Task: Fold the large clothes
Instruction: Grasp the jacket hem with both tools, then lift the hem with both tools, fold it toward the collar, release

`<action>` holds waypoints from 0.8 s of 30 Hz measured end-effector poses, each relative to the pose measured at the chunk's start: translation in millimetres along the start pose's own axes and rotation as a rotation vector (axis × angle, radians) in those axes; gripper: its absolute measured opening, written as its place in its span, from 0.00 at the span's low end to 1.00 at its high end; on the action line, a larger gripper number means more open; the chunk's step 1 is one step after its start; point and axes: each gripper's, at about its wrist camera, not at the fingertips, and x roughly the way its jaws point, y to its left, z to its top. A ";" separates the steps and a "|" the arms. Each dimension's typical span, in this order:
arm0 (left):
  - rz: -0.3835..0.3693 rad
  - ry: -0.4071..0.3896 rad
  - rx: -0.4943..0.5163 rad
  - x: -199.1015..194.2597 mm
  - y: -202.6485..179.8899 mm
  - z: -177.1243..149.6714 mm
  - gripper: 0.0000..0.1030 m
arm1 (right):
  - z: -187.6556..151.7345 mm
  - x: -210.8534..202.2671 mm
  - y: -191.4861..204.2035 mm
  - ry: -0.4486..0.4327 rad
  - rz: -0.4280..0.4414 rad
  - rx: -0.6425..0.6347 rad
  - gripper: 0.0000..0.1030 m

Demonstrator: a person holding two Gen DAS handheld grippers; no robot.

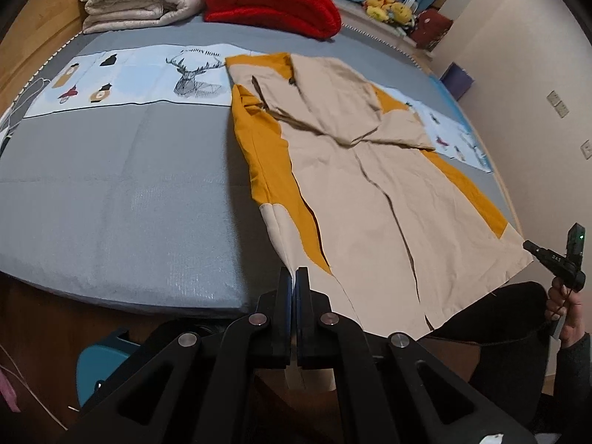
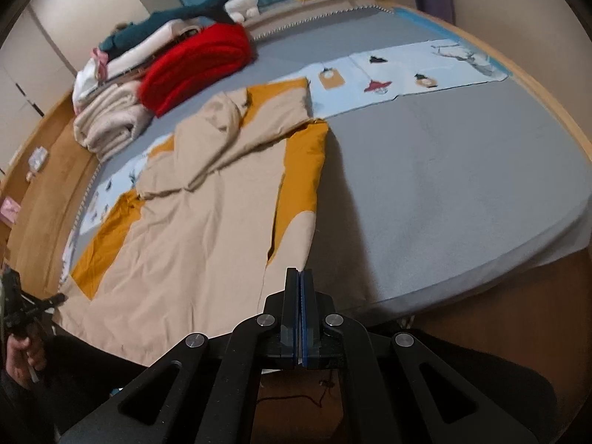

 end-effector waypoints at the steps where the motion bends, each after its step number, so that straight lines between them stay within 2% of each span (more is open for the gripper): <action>1: -0.010 0.000 0.001 -4.4 0.4 -1.8 0.00 | 0.6 -8.2 -4.9 -0.011 0.016 0.017 0.00; 5: -0.045 0.012 0.021 -24.6 -4.9 -12.4 0.00 | -3.6 -40.1 -19.6 -0.040 0.059 0.075 0.00; 8: -0.070 0.017 0.017 -40.2 -6.0 -17.3 0.00 | -8.0 -64.4 -18.0 -0.061 0.087 0.073 0.00; 12: -0.112 0.006 -0.040 -37.7 5.3 -3.9 0.00 | -3.2 -75.9 -13.5 -0.092 0.117 0.076 0.00; 17: -0.105 -0.015 -0.094 -2.3 20.2 38.4 0.00 | 37.5 -35.4 -2.2 -0.108 0.109 0.048 0.00; 24: -0.078 -0.075 -0.180 68.5 49.6 133.1 0.00 | 137.1 52.8 2.0 -0.128 0.074 0.044 0.00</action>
